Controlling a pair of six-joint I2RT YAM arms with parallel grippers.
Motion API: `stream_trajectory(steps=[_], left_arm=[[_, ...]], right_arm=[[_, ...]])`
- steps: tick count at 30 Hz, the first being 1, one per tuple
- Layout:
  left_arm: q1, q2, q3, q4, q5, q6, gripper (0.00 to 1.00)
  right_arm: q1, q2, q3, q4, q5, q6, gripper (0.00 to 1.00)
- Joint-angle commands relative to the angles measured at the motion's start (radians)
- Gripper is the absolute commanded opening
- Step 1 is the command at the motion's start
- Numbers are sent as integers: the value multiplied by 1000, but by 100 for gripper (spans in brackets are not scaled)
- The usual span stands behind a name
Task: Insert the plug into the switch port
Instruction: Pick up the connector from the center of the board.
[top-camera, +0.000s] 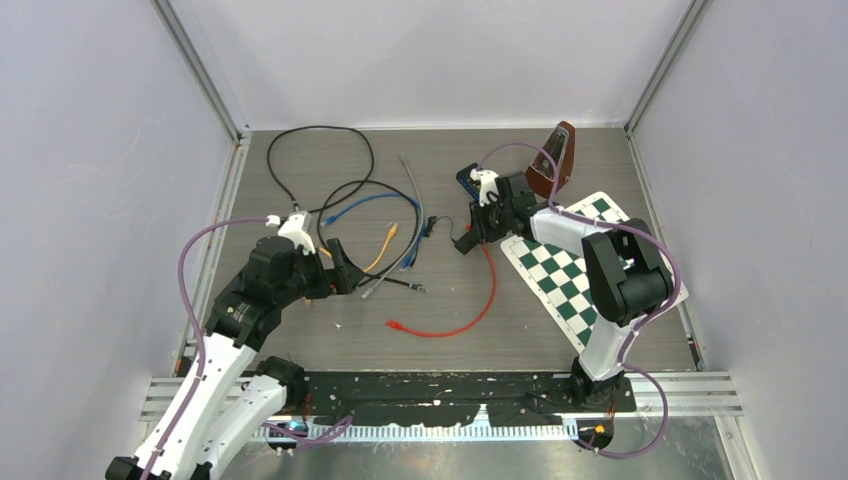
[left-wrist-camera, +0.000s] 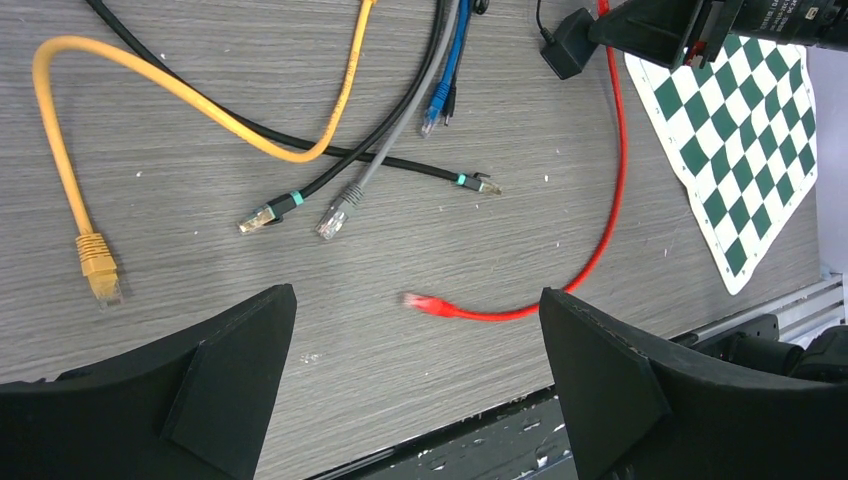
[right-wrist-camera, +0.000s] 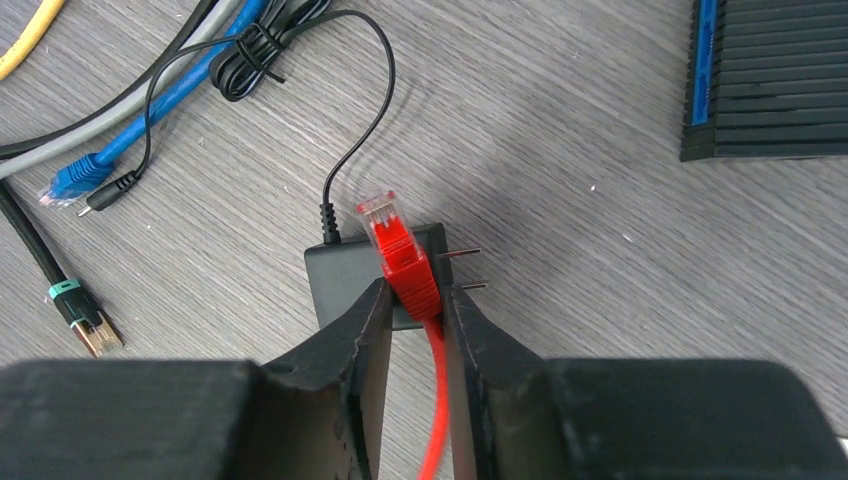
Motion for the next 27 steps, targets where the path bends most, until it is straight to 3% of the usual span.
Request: stream_trajectory(steps=[1,7,16,22,27], left_arm=[[2,-11,21,30,16,3,96],[2,-40,19,58,11,33,96],[1,85,129,75,111,-3,94],[4,272,276,132,301,-38,91],[2,445,374,273,523,-115,81]], right_arm=[[3,-55,-20,43,2,-20,24],[8,-147,-29,57,11,-101,7],[35,-320,56,-134,-88,-233,5],[80,-455,68,-171,-186,-255,5],[146,-503,61,-147,-246,-246,5]])
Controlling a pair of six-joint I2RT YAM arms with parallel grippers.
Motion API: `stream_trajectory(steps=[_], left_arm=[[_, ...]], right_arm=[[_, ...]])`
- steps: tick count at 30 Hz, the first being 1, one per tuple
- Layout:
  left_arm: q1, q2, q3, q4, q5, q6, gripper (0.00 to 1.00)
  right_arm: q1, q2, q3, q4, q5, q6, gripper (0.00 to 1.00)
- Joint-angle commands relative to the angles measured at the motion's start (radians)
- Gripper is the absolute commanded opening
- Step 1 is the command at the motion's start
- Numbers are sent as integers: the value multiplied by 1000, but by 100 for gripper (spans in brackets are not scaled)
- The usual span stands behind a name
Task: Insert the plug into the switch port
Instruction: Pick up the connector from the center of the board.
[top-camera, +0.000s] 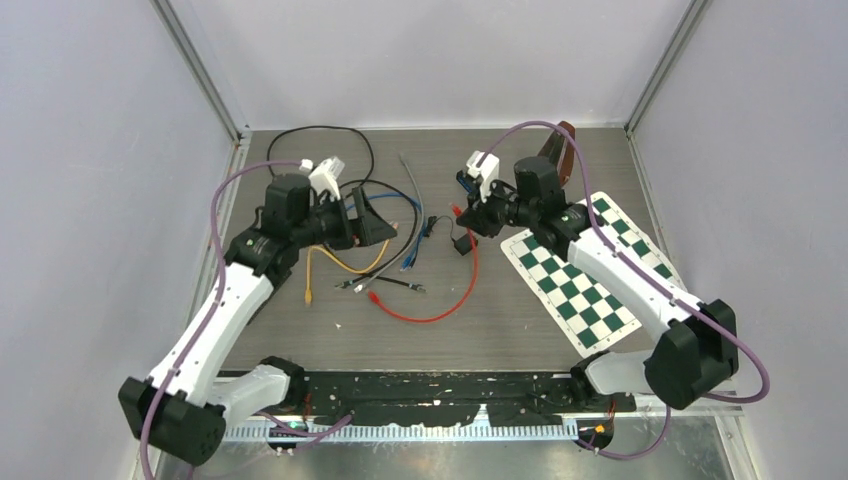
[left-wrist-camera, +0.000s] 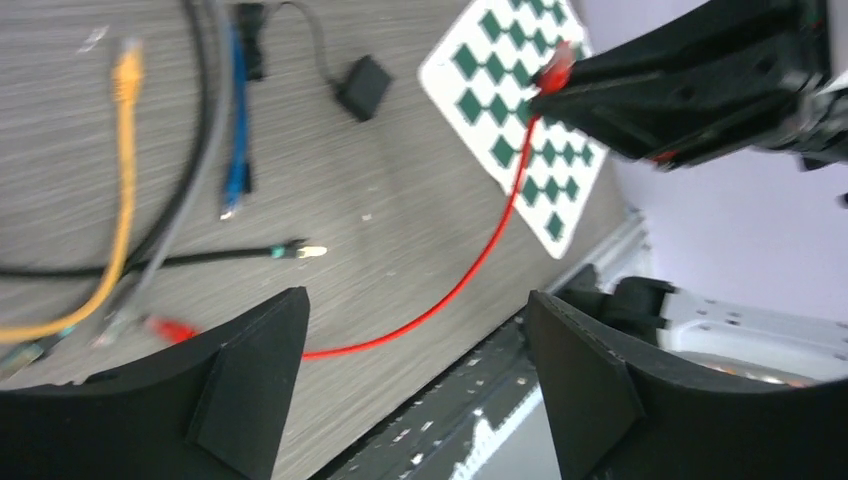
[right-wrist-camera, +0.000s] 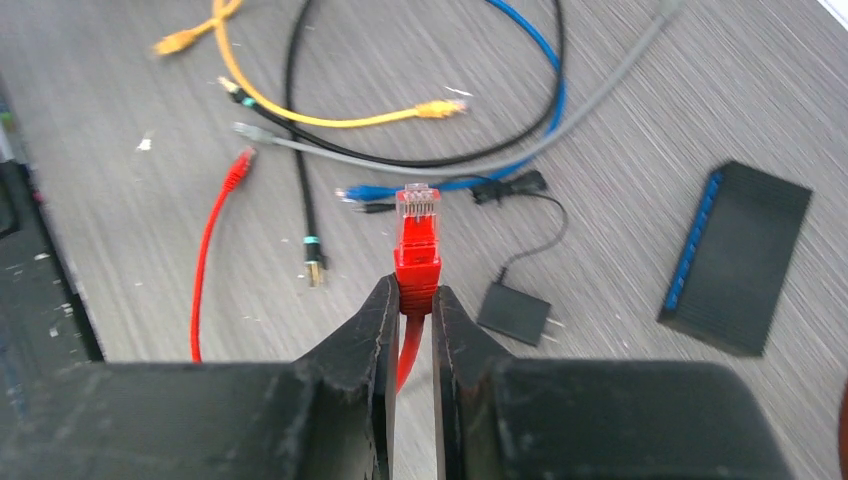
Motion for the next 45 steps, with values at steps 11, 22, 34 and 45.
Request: stream_trajectory(steps=[11,22,34,45], left_arm=[[-38,261,165,276,334,-131,67],[-56,321,164,248,333,-130,51],[-72,344,159,238,347,-137,48],[-72,363,131,238,337,-136,37]], right_arm=[[144,-34,44,46,-56,22,5],[182,-32,41,67,-55,38,5],[197,1,51,66,-60,56,5],[201,30,58,81,-65,67,5]])
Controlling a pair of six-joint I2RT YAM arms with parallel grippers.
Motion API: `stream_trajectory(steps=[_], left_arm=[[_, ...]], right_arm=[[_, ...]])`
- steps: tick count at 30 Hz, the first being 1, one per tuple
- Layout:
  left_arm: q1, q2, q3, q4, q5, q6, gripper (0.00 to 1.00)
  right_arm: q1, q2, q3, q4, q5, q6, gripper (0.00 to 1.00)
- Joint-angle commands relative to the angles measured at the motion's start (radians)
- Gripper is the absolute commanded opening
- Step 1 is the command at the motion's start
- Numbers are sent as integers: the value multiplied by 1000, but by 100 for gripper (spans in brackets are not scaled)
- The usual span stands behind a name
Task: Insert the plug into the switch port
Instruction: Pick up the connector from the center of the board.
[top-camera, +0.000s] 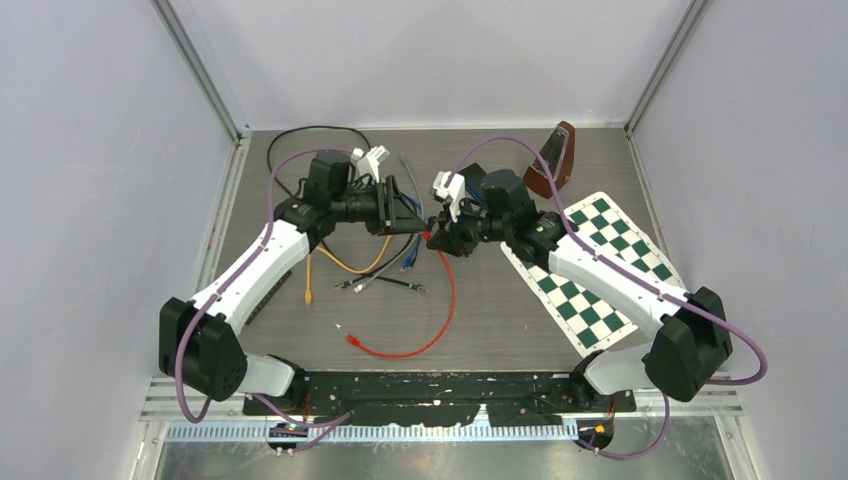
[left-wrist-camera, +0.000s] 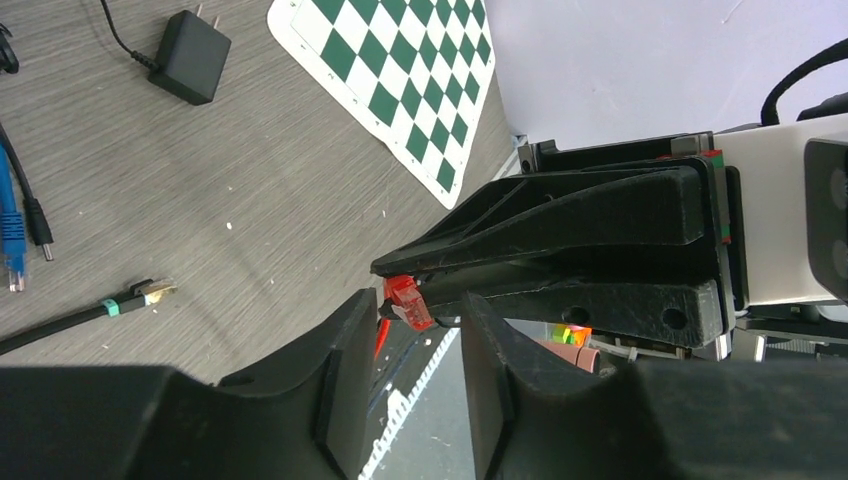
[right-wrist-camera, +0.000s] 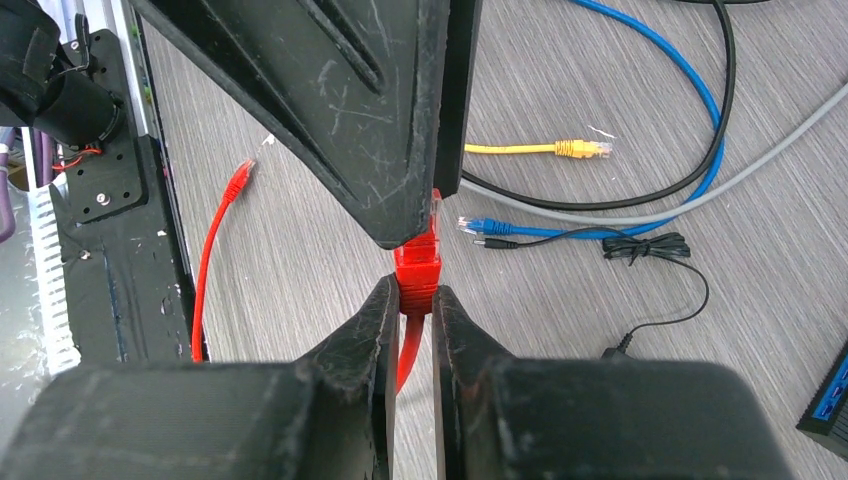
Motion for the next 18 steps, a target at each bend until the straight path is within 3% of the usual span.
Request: stream_trajectory(steps=[1,9,14,18], left_arm=[[-5,13,6,16,22,-1,34],[-5,33,8,21,50,-22,0],[-5,31,-31,67,55,-110,0],[-5,15,-84,181,72,-260,0]], right_arm=[[8,3,47,52,-13,15,5],[8,-33,0,98,25,30,7],[8,-77,-89,216,119,52,42],[8,-151,-242,435,139,71,49]])
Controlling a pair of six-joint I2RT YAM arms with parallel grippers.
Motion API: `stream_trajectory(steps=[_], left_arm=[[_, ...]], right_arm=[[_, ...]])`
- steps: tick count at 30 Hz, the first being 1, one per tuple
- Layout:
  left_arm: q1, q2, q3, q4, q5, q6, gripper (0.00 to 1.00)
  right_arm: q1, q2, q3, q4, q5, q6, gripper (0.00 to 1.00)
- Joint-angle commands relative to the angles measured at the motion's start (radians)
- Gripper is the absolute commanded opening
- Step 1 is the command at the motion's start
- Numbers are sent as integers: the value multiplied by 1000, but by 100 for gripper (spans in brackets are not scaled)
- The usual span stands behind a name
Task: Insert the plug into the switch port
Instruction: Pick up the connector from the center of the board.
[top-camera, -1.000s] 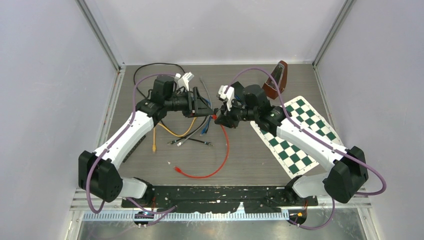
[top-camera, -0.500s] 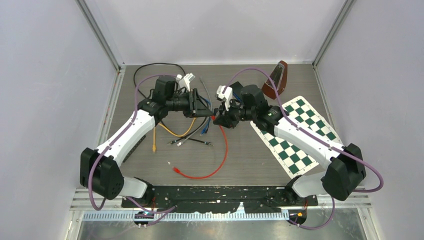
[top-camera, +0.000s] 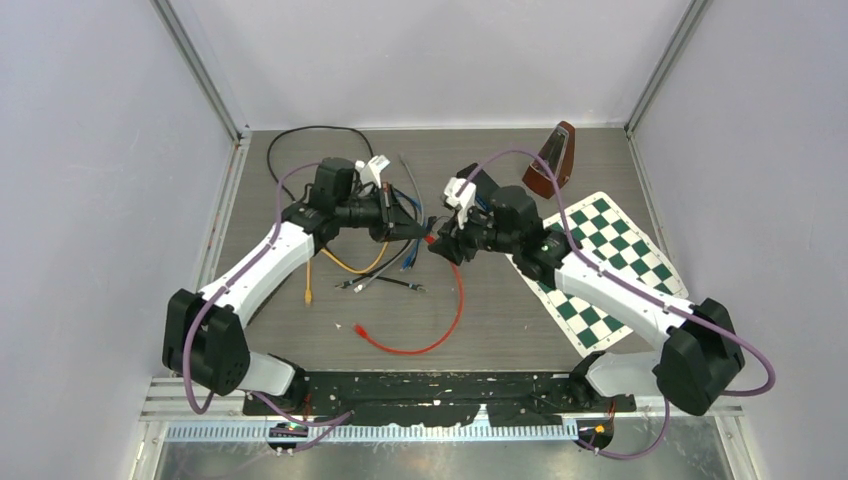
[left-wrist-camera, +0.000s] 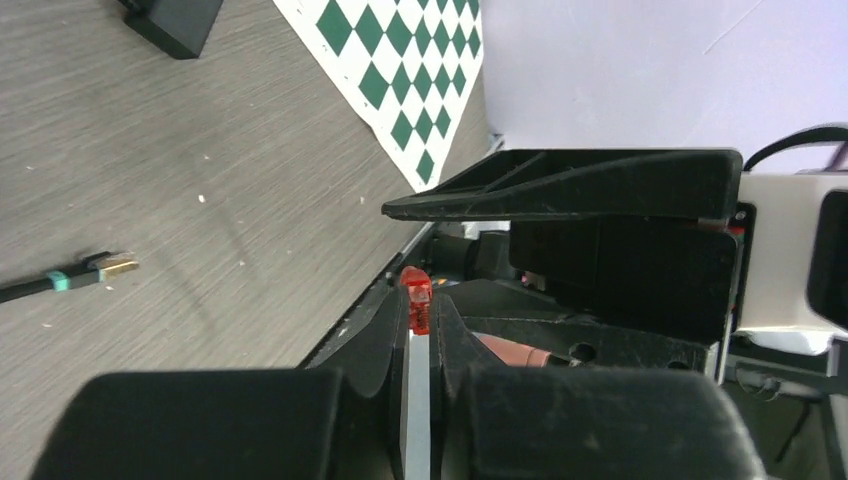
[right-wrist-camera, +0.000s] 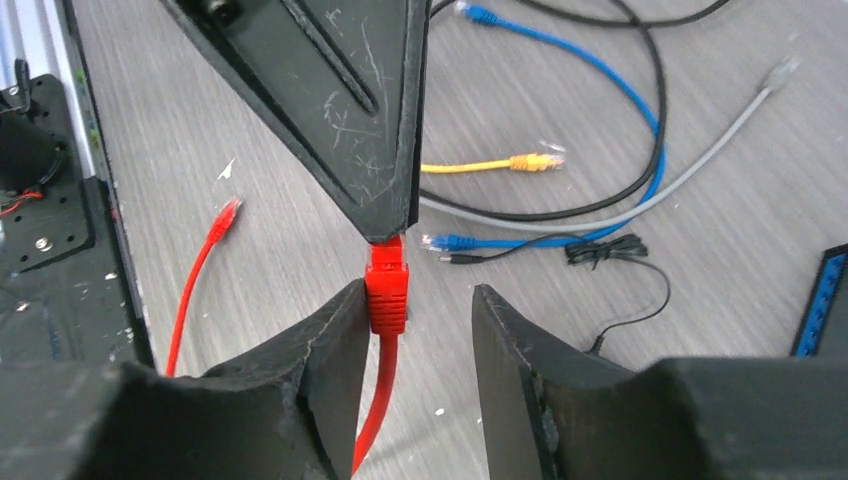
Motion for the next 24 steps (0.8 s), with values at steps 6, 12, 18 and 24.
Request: stream_trajectory(steps=[6,12,18,24], left_arm=[[-5,-40,-104,333,73,-304,0],[-5,-65,-128,332,40,-331,0],[-3,-88,-137,299,22,-283,26],[7,-165,-113,332,84,-125,56]], right_arm=[[2,-162,-280,531,46,11,39],[3,-173,-329,629,39,12,30],[2,-190,-314,583,33,45,6],[-54,-162,-167,292,-101,32,5]])
